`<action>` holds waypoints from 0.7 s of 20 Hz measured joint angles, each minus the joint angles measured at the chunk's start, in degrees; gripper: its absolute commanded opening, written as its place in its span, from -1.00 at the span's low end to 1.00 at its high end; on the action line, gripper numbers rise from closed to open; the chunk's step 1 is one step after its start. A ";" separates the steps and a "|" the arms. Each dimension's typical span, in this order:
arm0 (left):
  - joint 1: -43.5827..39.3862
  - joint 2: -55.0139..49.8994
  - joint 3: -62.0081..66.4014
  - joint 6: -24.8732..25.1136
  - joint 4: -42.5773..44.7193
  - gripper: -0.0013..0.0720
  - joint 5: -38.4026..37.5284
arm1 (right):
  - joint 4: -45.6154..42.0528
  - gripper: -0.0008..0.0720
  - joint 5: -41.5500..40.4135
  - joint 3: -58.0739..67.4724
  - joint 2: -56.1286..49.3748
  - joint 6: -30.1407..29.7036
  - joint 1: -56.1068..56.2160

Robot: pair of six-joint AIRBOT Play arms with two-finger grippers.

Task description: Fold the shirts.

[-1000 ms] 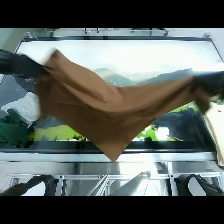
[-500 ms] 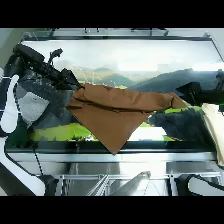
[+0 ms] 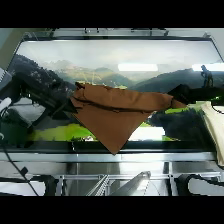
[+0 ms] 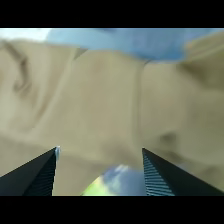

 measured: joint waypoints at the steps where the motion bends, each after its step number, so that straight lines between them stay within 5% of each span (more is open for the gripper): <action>1: -0.66 2.32 -5.33 0.09 -0.96 0.98 -2.29 | -0.35 0.55 -0.79 0.66 -0.66 0.46 -0.37; 6: -7.85 9.25 -21.18 -0.63 -7.02 0.93 -13.14 | -4.94 0.55 0.70 4.70 -5.95 7.50 -2.86; 12: -20.76 7.21 -23.37 -3.98 -11.23 0.93 -22.49 | -7.19 0.55 2.80 7.52 -10.99 9.90 -0.81; 13: -22.47 5.84 -22.27 -4.39 -12.15 0.93 -23.26 | -7.30 0.47 2.86 8.11 -11.61 10.10 -0.04; 14: -23.78 4.37 -21.05 -4.68 -12.74 0.92 -23.63 | -7.43 0.11 2.93 8.74 -12.17 10.16 0.81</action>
